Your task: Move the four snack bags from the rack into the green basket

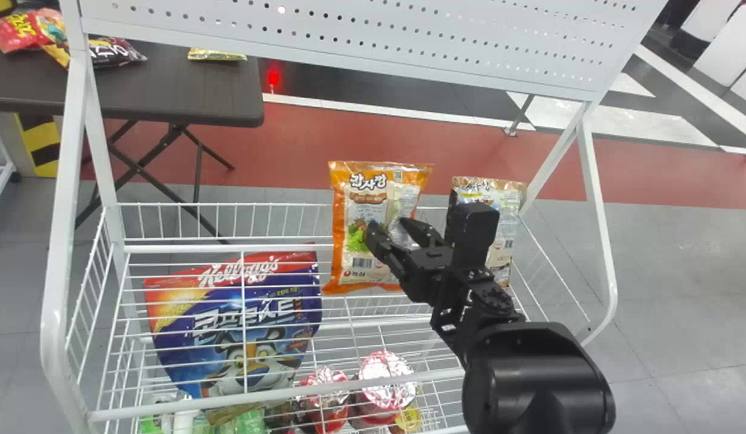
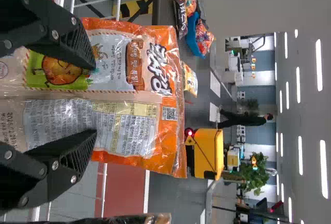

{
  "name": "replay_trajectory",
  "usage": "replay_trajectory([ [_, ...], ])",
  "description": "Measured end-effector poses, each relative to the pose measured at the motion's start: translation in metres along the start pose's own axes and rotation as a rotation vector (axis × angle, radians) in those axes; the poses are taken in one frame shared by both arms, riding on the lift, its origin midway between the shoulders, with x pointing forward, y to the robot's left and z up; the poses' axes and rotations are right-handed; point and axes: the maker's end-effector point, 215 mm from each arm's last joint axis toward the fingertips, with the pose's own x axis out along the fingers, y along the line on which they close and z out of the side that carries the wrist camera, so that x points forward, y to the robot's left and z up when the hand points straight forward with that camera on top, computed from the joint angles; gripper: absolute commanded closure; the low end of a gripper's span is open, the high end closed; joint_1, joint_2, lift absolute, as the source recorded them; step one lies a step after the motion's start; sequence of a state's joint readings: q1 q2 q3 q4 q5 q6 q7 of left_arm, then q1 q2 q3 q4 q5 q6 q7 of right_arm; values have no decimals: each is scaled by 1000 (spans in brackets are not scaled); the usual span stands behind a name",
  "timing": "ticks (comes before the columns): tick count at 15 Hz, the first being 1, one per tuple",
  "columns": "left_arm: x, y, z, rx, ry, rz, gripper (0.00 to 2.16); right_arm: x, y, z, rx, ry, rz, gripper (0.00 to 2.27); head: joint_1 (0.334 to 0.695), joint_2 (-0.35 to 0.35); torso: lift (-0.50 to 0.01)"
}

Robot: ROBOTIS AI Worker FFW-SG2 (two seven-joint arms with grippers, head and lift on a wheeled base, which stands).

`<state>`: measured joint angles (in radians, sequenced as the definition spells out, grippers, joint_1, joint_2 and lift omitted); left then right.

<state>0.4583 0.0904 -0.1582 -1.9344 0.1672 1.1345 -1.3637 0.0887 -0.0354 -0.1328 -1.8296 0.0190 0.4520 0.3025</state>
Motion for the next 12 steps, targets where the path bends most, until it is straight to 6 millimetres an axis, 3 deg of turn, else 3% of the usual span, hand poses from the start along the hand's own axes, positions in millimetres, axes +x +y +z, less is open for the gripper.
replay_trajectory([
  [4, 2, 0, 1, 0, -2, -2, 1487, -8, 2, -11, 9, 15, 17, 2233, 695, -350, 0],
  [8, 2, -1, 1, 1, -2, -3, 1484, -23, 7, 3, 7, -16, 30, 2233, 695, -350, 0],
  [12, 2, -1, 1, -1, -3, -4, 1487, -56, 13, 16, 29, -40, 49, 2233, 695, -350, 0],
])
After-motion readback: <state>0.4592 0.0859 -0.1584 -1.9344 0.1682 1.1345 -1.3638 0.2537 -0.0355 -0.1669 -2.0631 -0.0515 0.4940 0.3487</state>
